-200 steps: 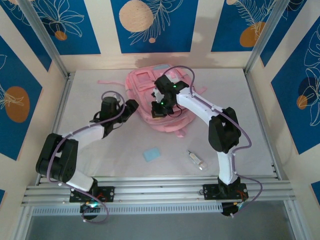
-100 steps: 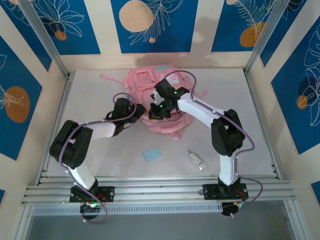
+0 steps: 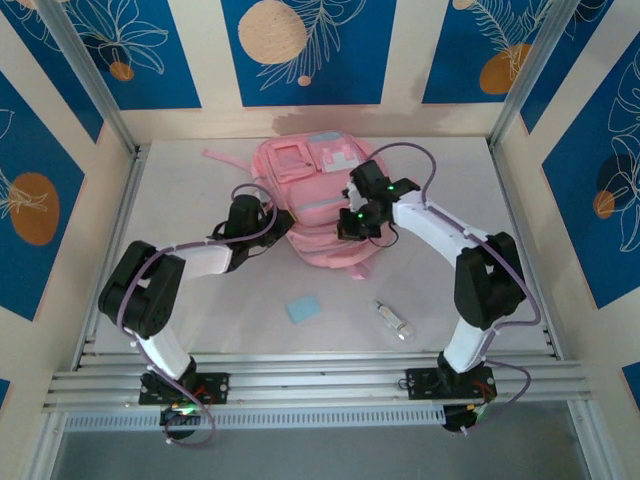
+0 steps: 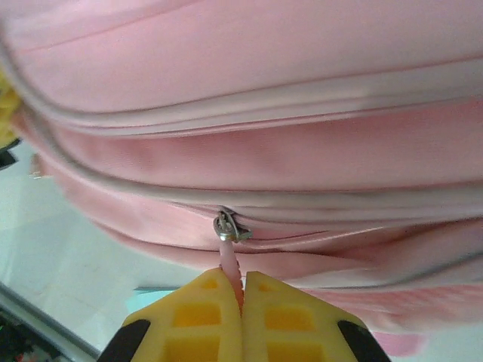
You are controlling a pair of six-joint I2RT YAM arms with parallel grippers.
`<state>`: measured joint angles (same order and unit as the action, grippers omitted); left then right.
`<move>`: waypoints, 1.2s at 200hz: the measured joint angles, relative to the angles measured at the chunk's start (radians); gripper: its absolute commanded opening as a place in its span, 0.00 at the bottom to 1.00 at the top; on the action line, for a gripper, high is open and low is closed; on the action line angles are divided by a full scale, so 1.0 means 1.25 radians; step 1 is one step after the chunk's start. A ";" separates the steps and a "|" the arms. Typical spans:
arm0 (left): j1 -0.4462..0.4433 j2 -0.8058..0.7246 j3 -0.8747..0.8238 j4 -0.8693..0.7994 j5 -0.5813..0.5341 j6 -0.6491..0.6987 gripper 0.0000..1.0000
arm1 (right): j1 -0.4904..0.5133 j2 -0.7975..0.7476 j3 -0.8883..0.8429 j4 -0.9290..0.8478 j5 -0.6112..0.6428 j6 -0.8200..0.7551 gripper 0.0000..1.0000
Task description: Pack books, pencil case, and school supplies into a backpack
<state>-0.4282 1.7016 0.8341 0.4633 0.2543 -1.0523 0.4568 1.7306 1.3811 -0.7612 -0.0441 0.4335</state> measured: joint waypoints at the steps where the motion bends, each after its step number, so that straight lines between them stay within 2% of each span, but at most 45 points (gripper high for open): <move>1: 0.000 -0.001 0.000 0.000 0.000 0.001 0.00 | -0.001 0.000 0.000 -0.001 0.001 -0.001 0.00; 51: 0.045 -0.007 0.035 -0.056 0.055 0.055 0.00 | -0.046 0.008 0.051 -0.053 0.072 -0.061 0.00; 80: 0.090 0.013 0.111 -0.150 0.082 0.112 0.00 | -0.046 0.006 0.034 -0.003 -0.015 -0.074 0.00; 85: 0.098 0.022 0.131 -0.170 0.085 0.120 0.12 | -0.046 0.006 0.027 0.013 -0.036 -0.074 0.00; 93: 0.110 0.038 0.163 -0.201 0.086 0.135 0.42 | -0.044 0.006 0.015 0.043 -0.069 -0.067 0.00; 98: 0.116 0.046 0.180 -0.218 0.086 0.145 0.53 | -0.042 0.007 0.009 0.062 -0.086 -0.059 0.00; 113: 0.139 0.055 0.210 -0.251 0.059 0.164 0.74 | -0.028 0.011 0.002 0.089 -0.120 -0.032 0.00; 127: 0.164 0.039 0.217 -0.265 0.028 0.175 0.82 | -0.014 0.030 0.009 0.100 -0.143 -0.007 0.00; 168: 0.176 -0.127 0.118 -0.294 -0.027 0.172 0.84 | 0.070 0.168 0.168 0.095 -0.180 0.037 0.00; 200: 0.151 -0.269 -0.027 -0.263 -0.064 0.081 0.84 | 0.110 0.236 0.287 0.114 -0.193 0.074 0.00; 240: 0.088 -0.287 -0.131 -0.212 -0.119 -0.056 0.84 | 0.125 0.239 0.298 0.142 -0.202 0.127 0.00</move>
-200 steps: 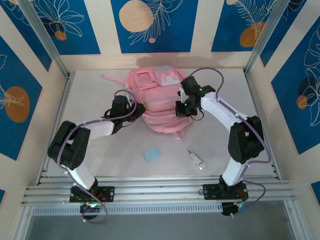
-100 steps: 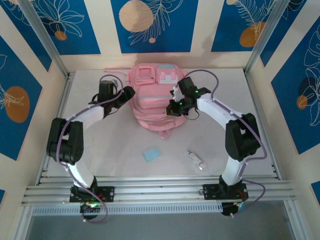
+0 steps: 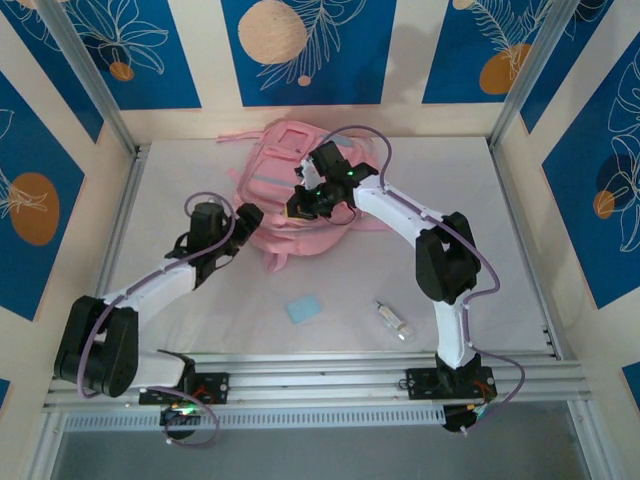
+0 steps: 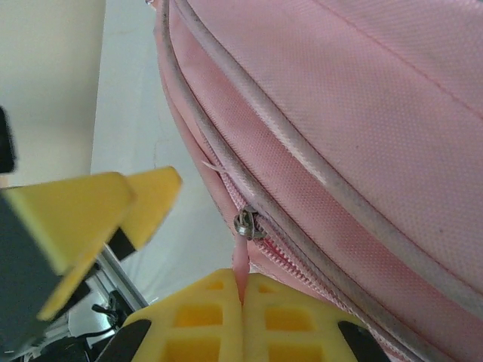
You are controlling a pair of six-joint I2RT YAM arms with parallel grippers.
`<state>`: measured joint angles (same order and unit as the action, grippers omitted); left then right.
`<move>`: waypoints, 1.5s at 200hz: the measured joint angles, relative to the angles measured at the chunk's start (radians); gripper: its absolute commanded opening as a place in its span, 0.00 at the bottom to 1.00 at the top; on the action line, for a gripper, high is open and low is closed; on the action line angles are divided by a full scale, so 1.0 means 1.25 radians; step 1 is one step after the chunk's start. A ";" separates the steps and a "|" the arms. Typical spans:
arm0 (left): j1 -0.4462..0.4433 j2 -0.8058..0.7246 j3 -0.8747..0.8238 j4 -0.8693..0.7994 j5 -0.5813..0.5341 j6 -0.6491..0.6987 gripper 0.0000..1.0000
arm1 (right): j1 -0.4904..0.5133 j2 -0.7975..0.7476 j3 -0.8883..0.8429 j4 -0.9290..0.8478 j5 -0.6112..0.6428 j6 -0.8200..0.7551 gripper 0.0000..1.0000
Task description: Pack books, pencil case, and school supplies into a backpack
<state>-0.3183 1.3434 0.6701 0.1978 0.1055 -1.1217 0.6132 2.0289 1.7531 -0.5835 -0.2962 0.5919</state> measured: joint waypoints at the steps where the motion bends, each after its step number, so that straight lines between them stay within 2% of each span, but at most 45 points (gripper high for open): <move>1: -0.001 0.002 0.000 0.002 -0.002 -0.004 0.84 | 0.001 0.000 0.000 0.000 0.000 0.001 0.00; 58: -0.025 0.171 0.031 0.142 -0.057 -0.116 0.84 | 0.043 -0.042 -0.148 0.107 0.001 0.049 0.00; 72: -0.030 0.194 0.054 0.144 -0.072 -0.122 0.79 | 0.048 -0.058 -0.182 0.135 0.001 0.050 0.00; 82: -0.033 0.210 0.071 0.145 -0.079 -0.121 0.65 | 0.049 -0.065 -0.197 0.146 0.003 0.043 0.00; 90: -0.035 0.231 0.087 0.145 -0.080 -0.124 0.41 | 0.049 -0.068 -0.205 0.151 0.007 0.031 0.00; 98: -0.036 0.251 0.099 0.146 -0.080 -0.116 0.12 | 0.049 -0.070 -0.213 0.152 0.014 0.016 0.00; 107: -0.037 0.271 0.107 0.150 -0.078 -0.111 0.00 | 0.049 -0.072 -0.220 0.150 0.031 -0.003 0.00; 149: -0.042 0.293 0.114 0.177 -0.052 -0.098 0.00 | 0.034 -0.099 -0.262 0.074 0.127 -0.123 0.00; 182: -0.042 0.278 0.114 0.178 -0.033 -0.084 0.00 | -0.031 -0.178 -0.330 0.023 0.196 -0.218 0.00; 197: -0.035 0.269 0.114 0.177 -0.032 -0.079 0.00 | -0.084 -0.197 -0.351 -0.016 0.260 -0.249 0.00; 218: -0.013 0.262 0.114 0.174 -0.022 -0.064 0.00 | -0.197 -0.188 -0.360 -0.060 0.359 -0.286 0.00; 237: -0.009 0.254 0.114 0.158 -0.008 -0.055 0.00 | -0.283 -0.150 -0.316 -0.072 0.411 -0.319 0.00; 272: -0.009 0.226 0.114 0.124 0.008 -0.039 0.00 | -0.356 -0.013 -0.092 -0.081 0.394 -0.352 0.00; 300: -0.009 0.199 0.114 0.100 0.014 -0.029 0.00 | -0.338 -0.013 -0.060 -0.079 0.344 -0.367 0.00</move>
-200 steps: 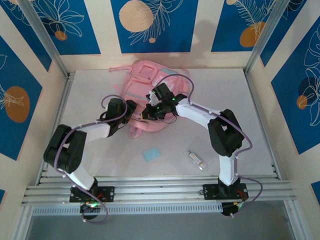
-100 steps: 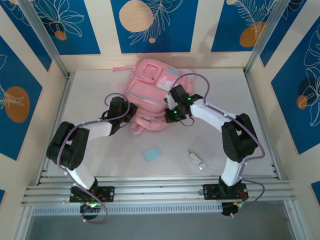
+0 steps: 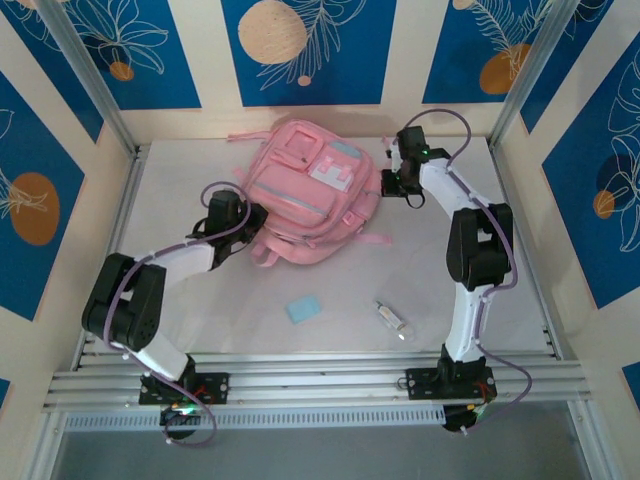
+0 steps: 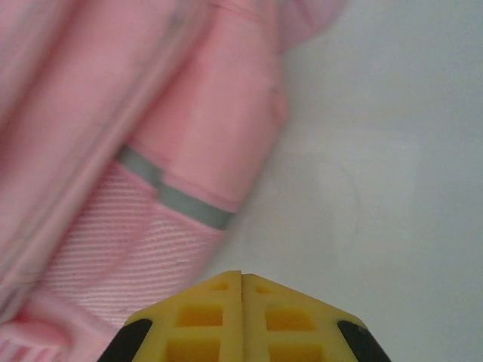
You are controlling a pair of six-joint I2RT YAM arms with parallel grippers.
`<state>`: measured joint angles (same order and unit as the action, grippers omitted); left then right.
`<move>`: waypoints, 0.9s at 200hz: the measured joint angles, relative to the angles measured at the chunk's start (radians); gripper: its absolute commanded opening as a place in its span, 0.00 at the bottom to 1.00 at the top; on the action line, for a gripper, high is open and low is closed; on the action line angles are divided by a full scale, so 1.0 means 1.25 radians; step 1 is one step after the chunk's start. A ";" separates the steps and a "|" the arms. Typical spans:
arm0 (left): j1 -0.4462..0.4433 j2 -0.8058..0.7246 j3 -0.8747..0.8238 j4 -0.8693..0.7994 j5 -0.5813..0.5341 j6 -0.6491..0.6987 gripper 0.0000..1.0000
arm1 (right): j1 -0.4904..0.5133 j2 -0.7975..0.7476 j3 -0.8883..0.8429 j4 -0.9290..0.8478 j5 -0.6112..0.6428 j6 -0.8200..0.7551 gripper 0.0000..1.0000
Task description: Pack books, pencil case, and school supplies into a backpack
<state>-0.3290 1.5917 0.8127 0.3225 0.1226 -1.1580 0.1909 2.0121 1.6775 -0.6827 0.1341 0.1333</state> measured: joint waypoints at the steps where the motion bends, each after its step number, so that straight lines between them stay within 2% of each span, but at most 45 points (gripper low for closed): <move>1: 0.000 0.000 0.000 -0.001 0.000 0.000 0.00 | 0.001 -0.001 -0.002 0.001 -0.001 0.000 0.00; 25: 0.002 -0.007 0.000 -0.014 0.000 0.018 0.00 | 0.063 -0.066 -0.094 0.016 -0.045 -0.010 0.23; 50: 0.002 -0.009 0.000 -0.020 0.000 0.031 0.00 | 0.144 -0.164 -0.203 0.019 -0.077 -0.006 0.34; 84: 0.003 -0.010 0.000 -0.020 0.000 0.034 0.00 | 0.266 -0.261 -0.255 0.021 -0.096 0.027 0.41; 115: 0.003 -0.013 0.000 -0.020 0.000 0.034 0.00 | 0.363 -0.280 -0.255 0.028 -0.079 0.072 0.47; 141: 0.003 -0.027 0.000 -0.032 0.000 0.034 0.00 | 0.421 -0.275 -0.255 0.035 -0.040 0.109 0.44; 160: 0.003 -0.035 0.000 -0.040 0.000 0.034 0.00 | 0.445 -0.254 -0.255 0.048 -0.010 0.134 0.39; 180: 0.003 -0.037 0.000 -0.041 0.000 0.034 0.00 | 0.464 -0.209 -0.251 0.061 0.025 0.155 0.39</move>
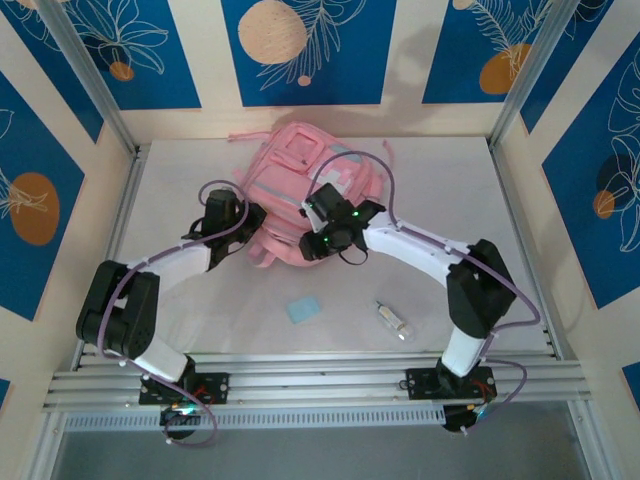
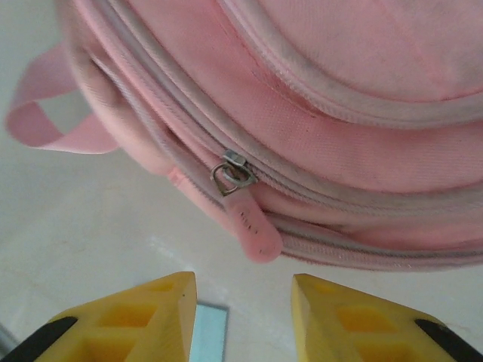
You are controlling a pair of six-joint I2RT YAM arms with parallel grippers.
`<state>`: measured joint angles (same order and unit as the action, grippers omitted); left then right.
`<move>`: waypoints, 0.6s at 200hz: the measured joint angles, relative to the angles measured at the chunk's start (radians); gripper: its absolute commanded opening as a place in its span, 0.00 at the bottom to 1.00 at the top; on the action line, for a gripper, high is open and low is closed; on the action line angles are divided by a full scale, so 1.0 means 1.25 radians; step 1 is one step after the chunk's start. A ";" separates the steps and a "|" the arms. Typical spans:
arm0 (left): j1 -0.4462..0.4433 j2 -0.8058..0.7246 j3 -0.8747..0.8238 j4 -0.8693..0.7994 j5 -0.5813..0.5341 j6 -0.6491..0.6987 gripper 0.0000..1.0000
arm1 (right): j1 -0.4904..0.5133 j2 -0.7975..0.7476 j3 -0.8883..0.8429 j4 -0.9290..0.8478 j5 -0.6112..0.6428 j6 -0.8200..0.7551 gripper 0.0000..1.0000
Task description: Pack books, pencil case, and school supplies into a backpack
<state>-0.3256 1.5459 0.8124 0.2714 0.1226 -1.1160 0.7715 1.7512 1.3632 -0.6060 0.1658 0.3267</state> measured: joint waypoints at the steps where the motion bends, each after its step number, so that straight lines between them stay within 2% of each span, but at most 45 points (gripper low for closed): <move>1: 0.000 0.000 0.000 0.000 0.000 0.000 0.00 | 0.001 0.002 0.000 0.000 0.001 0.000 0.38; 36: 0.000 0.000 -0.003 0.001 0.000 -0.002 0.00 | 0.021 0.081 0.042 0.010 0.053 0.018 0.36; 74: 0.000 0.000 -0.007 0.015 0.000 -0.003 0.00 | 0.041 0.109 0.075 -0.005 0.107 0.025 0.00; 98: 0.000 0.000 -0.008 0.016 0.000 -0.002 0.00 | 0.038 0.109 0.076 -0.007 0.106 0.023 0.00; 120: 0.002 0.000 -0.008 0.016 0.003 -0.002 0.00 | 0.006 0.085 0.044 0.014 0.032 0.005 0.00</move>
<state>-0.3233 1.5455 0.8028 0.2909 0.1268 -1.1183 0.7788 1.8580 1.4181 -0.5888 0.2062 0.3328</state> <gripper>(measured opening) 0.102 0.067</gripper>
